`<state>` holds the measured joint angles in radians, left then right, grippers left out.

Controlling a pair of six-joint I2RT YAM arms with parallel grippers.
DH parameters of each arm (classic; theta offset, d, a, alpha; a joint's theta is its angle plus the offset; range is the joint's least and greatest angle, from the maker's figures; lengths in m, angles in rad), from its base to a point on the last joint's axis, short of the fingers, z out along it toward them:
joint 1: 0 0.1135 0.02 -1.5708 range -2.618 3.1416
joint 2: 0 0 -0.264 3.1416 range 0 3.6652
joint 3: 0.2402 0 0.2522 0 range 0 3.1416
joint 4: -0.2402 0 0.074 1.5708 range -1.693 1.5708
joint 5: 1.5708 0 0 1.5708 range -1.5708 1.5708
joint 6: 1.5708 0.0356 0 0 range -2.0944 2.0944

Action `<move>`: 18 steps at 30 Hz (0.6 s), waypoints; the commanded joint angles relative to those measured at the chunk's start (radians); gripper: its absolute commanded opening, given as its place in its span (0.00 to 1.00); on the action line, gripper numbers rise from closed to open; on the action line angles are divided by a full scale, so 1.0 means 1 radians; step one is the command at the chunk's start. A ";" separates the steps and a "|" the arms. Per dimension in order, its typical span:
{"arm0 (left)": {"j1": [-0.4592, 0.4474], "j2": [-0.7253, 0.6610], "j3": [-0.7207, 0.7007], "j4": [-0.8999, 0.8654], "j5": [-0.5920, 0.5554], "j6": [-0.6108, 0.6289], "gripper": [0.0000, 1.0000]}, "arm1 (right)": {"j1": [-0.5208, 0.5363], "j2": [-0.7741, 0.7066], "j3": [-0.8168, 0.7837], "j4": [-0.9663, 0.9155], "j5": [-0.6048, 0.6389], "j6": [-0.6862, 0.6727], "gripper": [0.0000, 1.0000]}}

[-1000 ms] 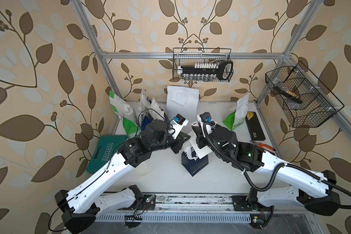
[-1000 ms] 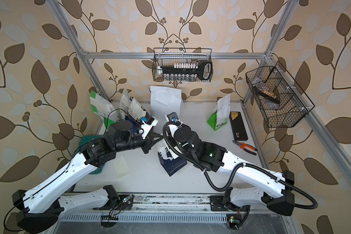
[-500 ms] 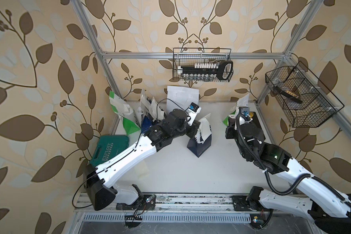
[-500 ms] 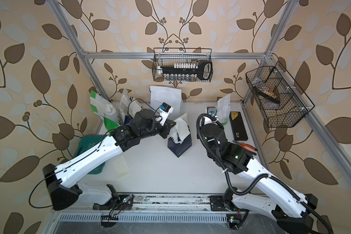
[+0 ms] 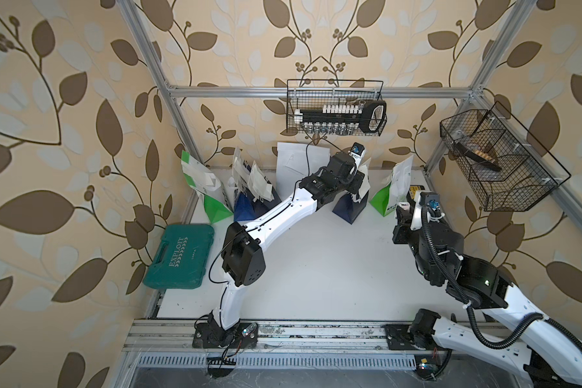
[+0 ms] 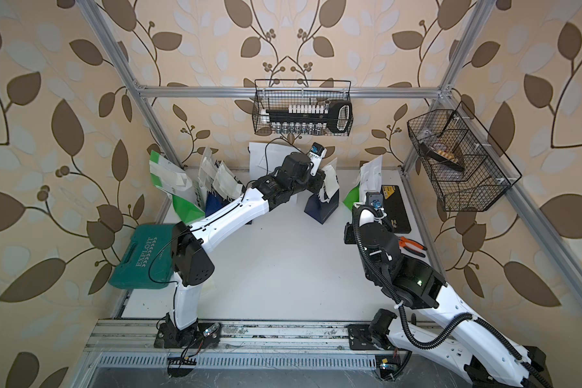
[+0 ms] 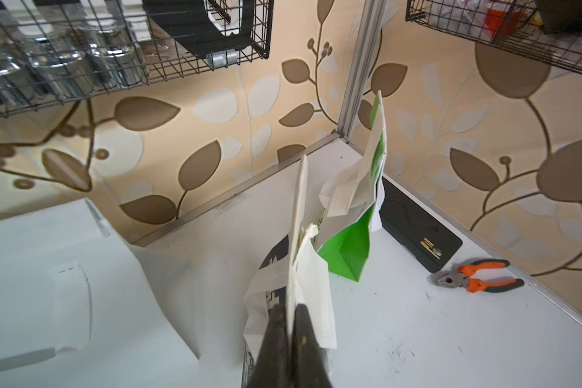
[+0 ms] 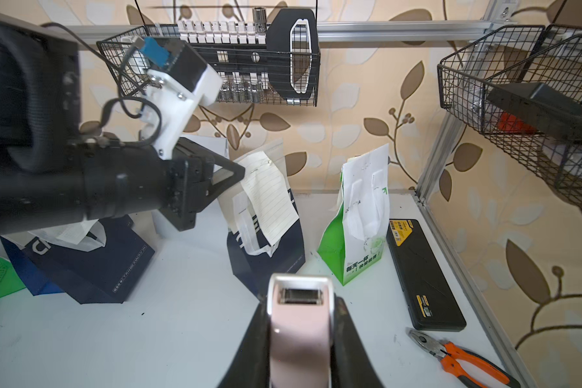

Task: Staple the receipts to the bags
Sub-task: Place the takeout bag at the center of the board.

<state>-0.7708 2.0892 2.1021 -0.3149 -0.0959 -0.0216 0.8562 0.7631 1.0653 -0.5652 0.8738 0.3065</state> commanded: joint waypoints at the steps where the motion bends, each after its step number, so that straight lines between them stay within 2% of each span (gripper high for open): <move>1: 0.007 0.050 0.115 -0.011 -0.026 -0.001 0.00 | 0.002 -0.032 -0.017 -0.005 0.005 -0.007 0.00; 6: 0.005 0.180 0.297 -0.093 -0.034 -0.009 0.00 | 0.002 -0.071 -0.024 -0.020 0.003 -0.010 0.00; 12: 0.004 0.228 0.328 -0.102 0.020 -0.031 0.02 | 0.001 -0.103 -0.039 -0.040 -0.004 0.002 0.00; 14: 0.004 0.232 0.333 -0.109 0.036 -0.041 0.14 | 0.001 -0.107 -0.039 -0.046 -0.003 0.004 0.00; 16: 0.003 0.227 0.324 -0.102 0.052 -0.054 0.34 | 0.002 -0.107 -0.037 -0.052 -0.004 0.006 0.00; 18: 0.004 0.217 0.320 -0.095 0.063 -0.060 0.44 | 0.001 -0.107 -0.038 -0.055 -0.014 0.011 0.00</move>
<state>-0.7708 2.3287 2.3894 -0.4232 -0.0700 -0.0666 0.8562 0.6670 1.0389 -0.6052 0.8673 0.3073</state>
